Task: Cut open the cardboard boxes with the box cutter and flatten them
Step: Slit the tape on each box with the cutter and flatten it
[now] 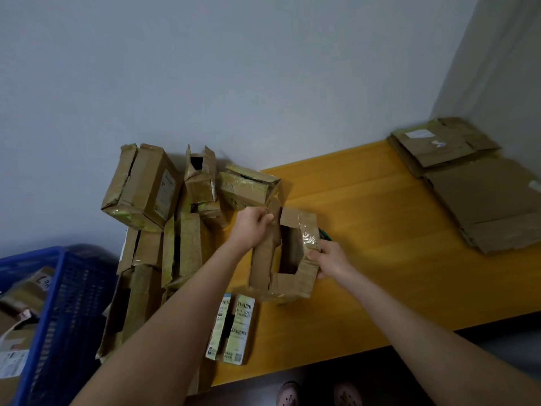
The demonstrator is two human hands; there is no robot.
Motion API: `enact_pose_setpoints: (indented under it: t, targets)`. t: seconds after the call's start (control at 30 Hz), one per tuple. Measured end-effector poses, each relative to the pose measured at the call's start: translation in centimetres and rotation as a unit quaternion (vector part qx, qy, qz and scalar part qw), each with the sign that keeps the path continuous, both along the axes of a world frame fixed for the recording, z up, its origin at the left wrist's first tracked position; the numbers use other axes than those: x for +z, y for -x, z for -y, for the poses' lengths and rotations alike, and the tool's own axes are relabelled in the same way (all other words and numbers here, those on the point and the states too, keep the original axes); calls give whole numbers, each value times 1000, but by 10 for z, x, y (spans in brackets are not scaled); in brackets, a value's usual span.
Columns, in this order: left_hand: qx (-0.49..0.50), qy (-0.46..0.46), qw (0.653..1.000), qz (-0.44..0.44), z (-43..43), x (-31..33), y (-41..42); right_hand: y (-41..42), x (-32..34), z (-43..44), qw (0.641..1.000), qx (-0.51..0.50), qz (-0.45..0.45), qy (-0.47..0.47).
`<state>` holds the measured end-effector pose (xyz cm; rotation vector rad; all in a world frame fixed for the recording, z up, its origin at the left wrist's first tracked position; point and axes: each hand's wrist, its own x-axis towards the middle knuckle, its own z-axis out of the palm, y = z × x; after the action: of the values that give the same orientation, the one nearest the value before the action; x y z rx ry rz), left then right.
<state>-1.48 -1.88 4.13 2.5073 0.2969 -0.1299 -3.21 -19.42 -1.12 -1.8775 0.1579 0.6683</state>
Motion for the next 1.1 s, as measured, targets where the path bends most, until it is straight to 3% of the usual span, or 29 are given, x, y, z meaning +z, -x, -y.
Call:
enact_pose_setpoints:
  t: [0.07, 0.13, 0.27, 0.4, 0.5, 0.67, 0.83, 0.93, 1.03, 1.1]
  targets:
    - [-3, 6, 1000, 0, 5, 6, 1, -1, 0, 2, 1000, 7, 5, 13]
    - [-5, 1, 1000, 0, 15, 8, 2, -5, 3, -2, 995, 9, 52, 84]
    - [-22, -42, 998, 44, 35, 10, 4, -20, 22, -12, 960, 19, 94, 262]
    - [-50, -56, 993, 86, 46, 19, 7, -32, 35, -5, 934, 13, 110, 339]
    - [2, -65, 993, 94, 45, 23, 5, -39, 35, -5, 953, 19, 118, 278]
    - [47, -19, 999, 16, 40, 11, 4, -39, 37, -9, 968, -31, 146, 200]
    - [132, 110, 985, 10, 15, 2, 4, -32, 40, 7, 993, -94, 40, -54]
    - [119, 162, 980, 2, 8, 6, 5, -32, 34, 15, 984, -118, -49, -127]
    - [87, 148, 985, -8, 7, 9, 2, -36, 30, 12, 989, -130, -5, -68]
    - [25, 18, 1000, 5, 11, 15, 0, -41, 33, 9, 983, -91, 110, 117]
